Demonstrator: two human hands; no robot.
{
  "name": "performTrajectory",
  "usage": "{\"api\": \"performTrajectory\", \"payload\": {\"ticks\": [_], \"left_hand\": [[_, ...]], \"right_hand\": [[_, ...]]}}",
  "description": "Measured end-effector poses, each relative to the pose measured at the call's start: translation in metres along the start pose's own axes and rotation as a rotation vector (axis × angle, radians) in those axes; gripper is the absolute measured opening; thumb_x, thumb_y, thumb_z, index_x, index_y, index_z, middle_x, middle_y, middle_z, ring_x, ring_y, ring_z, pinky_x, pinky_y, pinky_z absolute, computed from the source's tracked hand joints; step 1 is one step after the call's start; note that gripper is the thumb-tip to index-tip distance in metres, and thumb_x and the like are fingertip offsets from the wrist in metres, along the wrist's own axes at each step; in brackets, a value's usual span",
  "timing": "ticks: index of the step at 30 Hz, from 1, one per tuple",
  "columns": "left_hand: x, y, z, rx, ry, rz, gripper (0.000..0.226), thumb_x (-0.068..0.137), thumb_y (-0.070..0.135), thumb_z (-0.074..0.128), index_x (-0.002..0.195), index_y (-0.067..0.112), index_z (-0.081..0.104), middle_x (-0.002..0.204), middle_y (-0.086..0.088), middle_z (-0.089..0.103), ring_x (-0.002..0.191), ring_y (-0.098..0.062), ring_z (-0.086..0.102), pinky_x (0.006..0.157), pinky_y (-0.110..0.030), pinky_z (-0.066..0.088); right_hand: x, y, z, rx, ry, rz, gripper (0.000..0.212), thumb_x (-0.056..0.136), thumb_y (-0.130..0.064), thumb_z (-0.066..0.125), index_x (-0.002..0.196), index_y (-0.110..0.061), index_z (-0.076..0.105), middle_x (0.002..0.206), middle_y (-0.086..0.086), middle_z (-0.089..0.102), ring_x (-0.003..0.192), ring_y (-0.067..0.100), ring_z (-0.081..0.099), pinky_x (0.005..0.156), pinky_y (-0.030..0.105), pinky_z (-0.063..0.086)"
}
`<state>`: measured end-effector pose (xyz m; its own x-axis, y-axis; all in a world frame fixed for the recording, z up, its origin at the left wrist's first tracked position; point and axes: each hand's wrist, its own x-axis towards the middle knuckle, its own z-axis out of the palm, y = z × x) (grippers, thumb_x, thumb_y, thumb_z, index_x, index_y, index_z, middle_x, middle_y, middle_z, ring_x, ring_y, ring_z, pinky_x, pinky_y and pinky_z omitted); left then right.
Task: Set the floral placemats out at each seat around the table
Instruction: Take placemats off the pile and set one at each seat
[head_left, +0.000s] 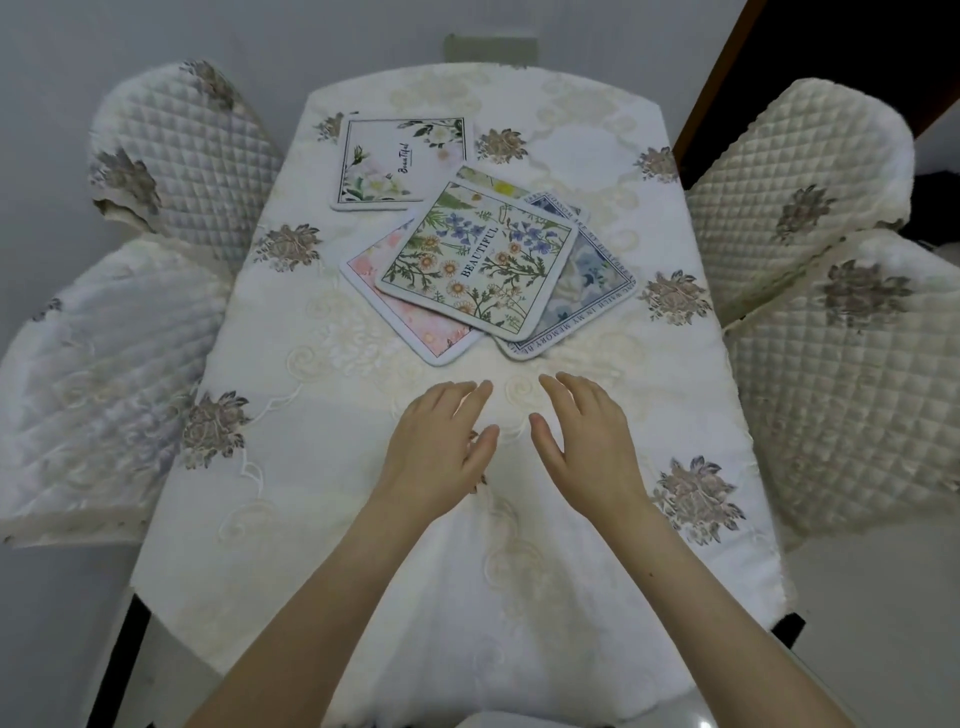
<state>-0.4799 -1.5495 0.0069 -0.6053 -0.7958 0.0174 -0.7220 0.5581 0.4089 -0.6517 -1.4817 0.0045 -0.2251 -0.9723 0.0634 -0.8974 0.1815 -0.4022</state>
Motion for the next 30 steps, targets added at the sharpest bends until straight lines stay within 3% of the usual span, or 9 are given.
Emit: {"api": "performTrajectory", "payload": {"ticks": [14,19,23,30], "left_hand": [[0.18,-0.094,0.018,-0.042,0.045,-0.041,0.047,0.095,0.035,0.044,0.138,0.016,0.043,0.136,-0.002,0.052,0.125,-0.021,0.043,0.103,-0.037,0.037],[0.231,-0.138,0.044,-0.14,-0.034,-0.198,0.055,0.093,0.043,0.046,0.14,0.017,0.037,0.14,-0.006,0.045,0.129,-0.025,0.04,0.103,-0.039,0.036],[0.258,-0.172,0.054,-0.152,-0.033,-0.378,0.066,0.088,0.047,0.052,0.141,0.013,0.033,0.145,-0.012,0.036,0.132,-0.029,0.034,0.107,-0.043,0.033],[0.281,-0.197,0.068,-0.017,-0.023,-0.525,0.084,0.084,0.051,0.057,0.144,0.004,0.021,0.146,-0.026,0.028,0.135,-0.039,0.022,0.113,-0.047,0.021]], "right_hand": [[0.168,0.027,0.056,0.105,0.02,0.057,0.044,0.095,-0.032,0.046,0.135,-0.015,0.046,0.136,0.005,0.052,0.127,0.022,0.045,0.104,0.041,0.04],[0.212,0.04,0.088,0.259,0.04,0.272,0.048,0.091,-0.034,0.049,0.136,-0.018,0.045,0.136,0.003,0.052,0.125,0.02,0.044,0.1,0.035,0.039],[0.23,0.05,0.108,0.256,0.032,0.463,0.054,0.088,-0.035,0.051,0.137,-0.014,0.04,0.134,0.012,0.051,0.124,0.031,0.044,0.097,0.041,0.041],[0.241,0.056,0.126,0.275,0.035,0.569,0.046,0.085,-0.024,0.056,0.126,-0.006,0.044,0.12,0.021,0.053,0.11,0.037,0.046,0.088,0.042,0.044]]}}
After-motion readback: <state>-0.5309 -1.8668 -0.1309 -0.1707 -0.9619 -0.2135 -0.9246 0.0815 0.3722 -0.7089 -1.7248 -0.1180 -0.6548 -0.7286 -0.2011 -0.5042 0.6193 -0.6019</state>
